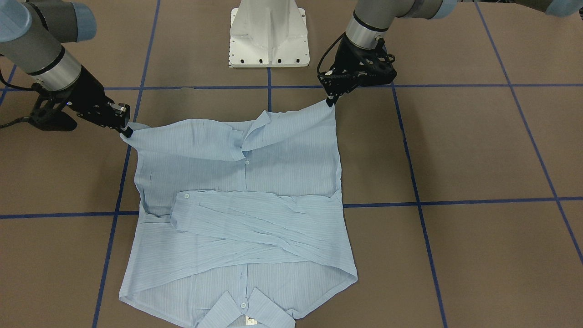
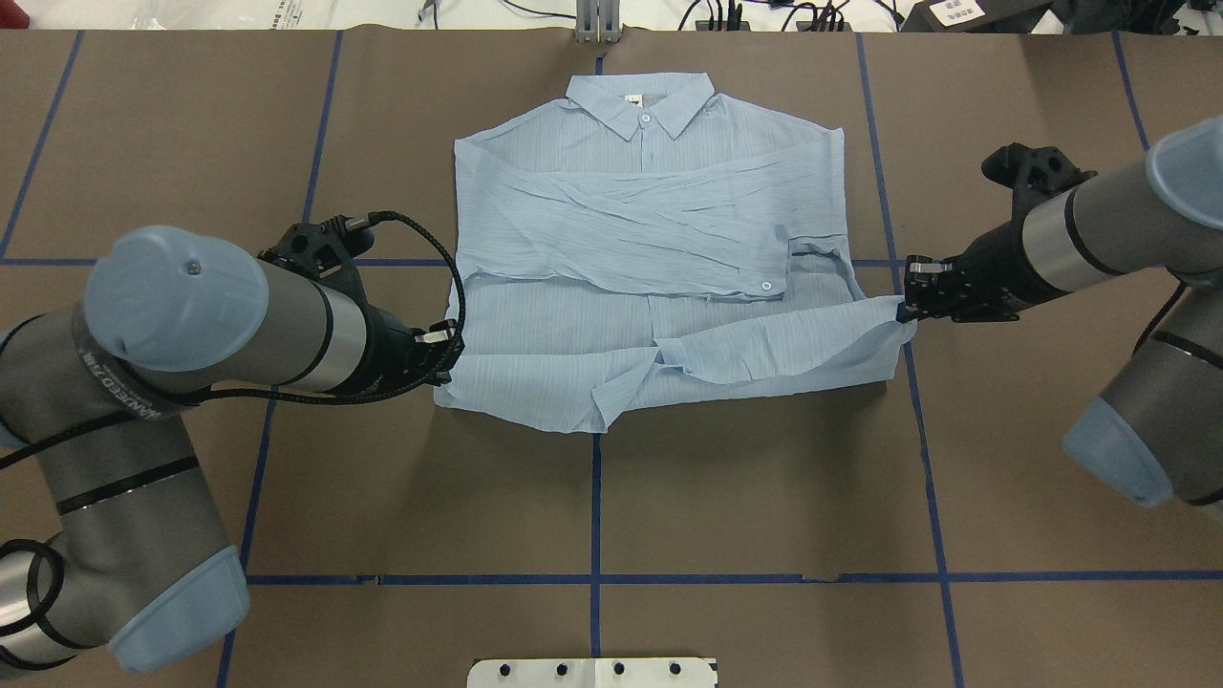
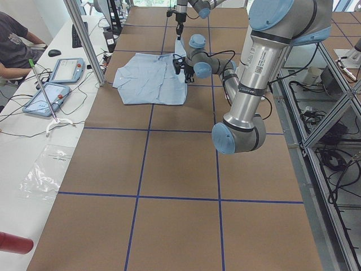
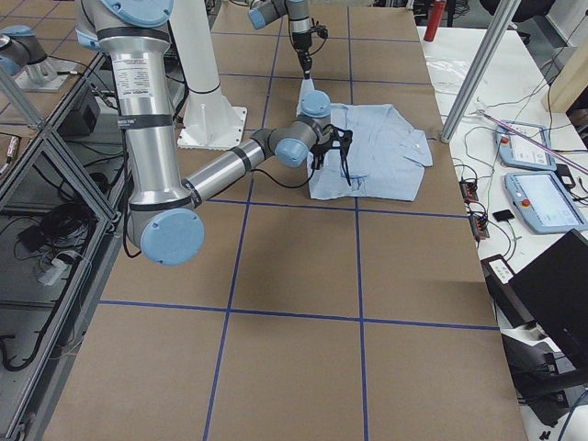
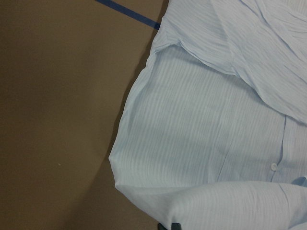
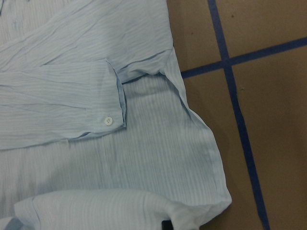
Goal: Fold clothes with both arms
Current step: 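Lift the hem with both grippers and fold it toward the collar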
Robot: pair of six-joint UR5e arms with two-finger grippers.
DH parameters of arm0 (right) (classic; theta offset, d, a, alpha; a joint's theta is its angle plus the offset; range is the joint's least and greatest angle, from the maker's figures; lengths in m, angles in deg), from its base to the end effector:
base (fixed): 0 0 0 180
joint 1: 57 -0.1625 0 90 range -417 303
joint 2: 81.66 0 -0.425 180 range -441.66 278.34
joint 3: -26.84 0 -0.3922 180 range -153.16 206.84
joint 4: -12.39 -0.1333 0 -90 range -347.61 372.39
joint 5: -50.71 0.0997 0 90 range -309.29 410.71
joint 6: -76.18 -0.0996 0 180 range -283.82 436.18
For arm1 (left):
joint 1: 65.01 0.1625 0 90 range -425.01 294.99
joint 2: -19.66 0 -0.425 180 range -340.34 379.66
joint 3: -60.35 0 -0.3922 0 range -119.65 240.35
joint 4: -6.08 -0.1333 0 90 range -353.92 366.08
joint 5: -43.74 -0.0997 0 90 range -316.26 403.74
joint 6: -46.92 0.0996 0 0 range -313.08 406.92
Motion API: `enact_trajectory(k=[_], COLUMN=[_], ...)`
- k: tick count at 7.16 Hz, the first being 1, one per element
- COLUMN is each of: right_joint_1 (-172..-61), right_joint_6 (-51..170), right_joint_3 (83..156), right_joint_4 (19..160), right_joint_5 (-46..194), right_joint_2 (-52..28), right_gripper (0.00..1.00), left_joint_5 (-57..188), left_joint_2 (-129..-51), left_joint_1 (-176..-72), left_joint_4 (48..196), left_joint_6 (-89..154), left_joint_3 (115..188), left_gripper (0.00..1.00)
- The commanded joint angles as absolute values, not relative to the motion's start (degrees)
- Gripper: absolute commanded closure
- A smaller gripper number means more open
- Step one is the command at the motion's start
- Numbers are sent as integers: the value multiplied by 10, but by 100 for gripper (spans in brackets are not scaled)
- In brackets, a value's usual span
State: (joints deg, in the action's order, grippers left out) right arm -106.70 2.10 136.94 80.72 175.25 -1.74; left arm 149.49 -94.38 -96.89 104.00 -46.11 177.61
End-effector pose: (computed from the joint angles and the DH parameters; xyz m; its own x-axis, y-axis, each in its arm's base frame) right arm -0.2904 -0.4612 0.3561 0.4774 0.2136 0.8523 -0.2172 0.9686 -0.1211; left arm 0.4124 -0.3816 0.2080 0.4175 -0.3196 -0.8506 0.3328 0.9248 -0.1841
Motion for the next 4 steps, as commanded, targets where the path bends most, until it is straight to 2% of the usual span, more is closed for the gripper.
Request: enact_trajectory(k=[1, 2, 4], right_joint_1=[-1095, -1109, -1145], right_joint_6=[22, 23, 28], right_joint_3=[1309, 1273, 1205], right_joint_4=[825, 825, 821], right_joint_5=[1752, 1751, 1749], right_joint_2=[-99, -133, -176], right_gripper=[100, 100, 100], left_joint_5=[1497, 1497, 1497], left_joint_2=[-982, -1008, -1011], left_joint_1=[-1010, -1025, -1064], left_joint_4=[1054, 1090, 1180], left_joint_6=[-462, -462, -461], left_joint_3=[1729, 1668, 1583], left_gripper=[100, 100, 100])
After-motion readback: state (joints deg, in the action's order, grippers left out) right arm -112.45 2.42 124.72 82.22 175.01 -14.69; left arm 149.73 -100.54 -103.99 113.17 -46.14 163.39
